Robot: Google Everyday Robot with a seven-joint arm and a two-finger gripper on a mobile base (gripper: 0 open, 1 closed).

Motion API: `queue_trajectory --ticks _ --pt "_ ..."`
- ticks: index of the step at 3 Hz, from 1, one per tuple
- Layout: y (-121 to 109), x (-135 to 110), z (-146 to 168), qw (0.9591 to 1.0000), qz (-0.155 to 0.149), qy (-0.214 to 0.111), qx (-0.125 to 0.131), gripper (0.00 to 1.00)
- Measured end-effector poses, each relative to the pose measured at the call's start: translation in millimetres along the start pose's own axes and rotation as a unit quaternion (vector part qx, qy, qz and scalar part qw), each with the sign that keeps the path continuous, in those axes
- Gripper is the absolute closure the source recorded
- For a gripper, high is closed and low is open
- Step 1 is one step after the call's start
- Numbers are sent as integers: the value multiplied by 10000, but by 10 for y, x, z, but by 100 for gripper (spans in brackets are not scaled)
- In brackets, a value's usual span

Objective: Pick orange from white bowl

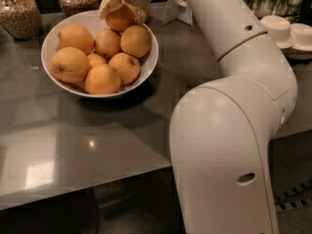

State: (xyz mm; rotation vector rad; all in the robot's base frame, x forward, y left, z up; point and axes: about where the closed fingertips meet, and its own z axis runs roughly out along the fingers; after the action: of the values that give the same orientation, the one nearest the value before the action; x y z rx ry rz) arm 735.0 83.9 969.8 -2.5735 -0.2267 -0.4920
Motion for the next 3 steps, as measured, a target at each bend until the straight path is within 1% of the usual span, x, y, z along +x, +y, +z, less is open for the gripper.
queue_trajectory --ticks 1,2,3 --pt "19 32 38 10000 50 14 -53 38" --pt "36 65 65 9998 134 13 -143 57" --pt "53 97 71 9996 237 46 -173 81"
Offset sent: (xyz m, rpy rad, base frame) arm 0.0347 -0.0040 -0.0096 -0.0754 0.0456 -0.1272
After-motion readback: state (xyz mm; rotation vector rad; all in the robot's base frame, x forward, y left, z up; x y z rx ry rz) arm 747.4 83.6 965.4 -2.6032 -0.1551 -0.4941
